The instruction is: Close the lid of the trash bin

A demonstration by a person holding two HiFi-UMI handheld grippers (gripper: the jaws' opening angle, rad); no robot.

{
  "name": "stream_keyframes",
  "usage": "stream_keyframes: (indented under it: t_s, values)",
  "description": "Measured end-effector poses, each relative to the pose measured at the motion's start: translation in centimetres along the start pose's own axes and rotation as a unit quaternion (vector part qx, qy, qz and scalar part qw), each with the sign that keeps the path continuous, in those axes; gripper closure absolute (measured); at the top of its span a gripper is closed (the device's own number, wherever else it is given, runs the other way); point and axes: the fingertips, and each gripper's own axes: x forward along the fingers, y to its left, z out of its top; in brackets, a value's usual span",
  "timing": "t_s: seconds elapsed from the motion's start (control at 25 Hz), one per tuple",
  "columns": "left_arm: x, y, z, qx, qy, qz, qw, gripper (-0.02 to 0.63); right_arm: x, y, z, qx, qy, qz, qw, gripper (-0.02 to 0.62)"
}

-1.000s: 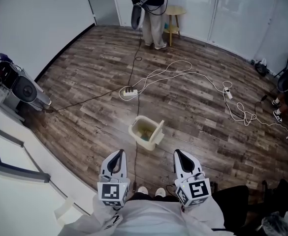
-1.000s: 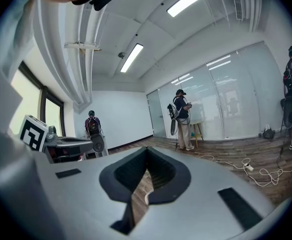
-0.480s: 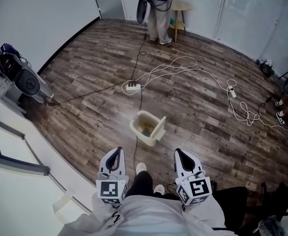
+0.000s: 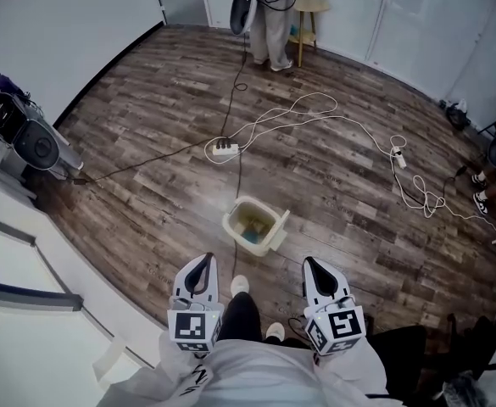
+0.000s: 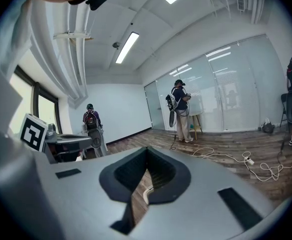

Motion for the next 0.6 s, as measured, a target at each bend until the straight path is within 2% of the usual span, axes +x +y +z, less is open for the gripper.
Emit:
stream_keyframes:
  t_s: [0.28, 0.6]
  values:
    - [6.2, 4.3, 0.0, -0.007, 0.011, -0.028, 0.9995, 0.601, 7.4, 0.7, 1.3, -0.003, 0.019, -0.011, 1.000, 0.572]
    - [11.2, 8.6, -0.5, -0.012, 0.013, -0.057, 0.9982, 0.601, 13.8, 0.8, 1.1, 0.004, 0.039, -0.032, 0.999, 0.572]
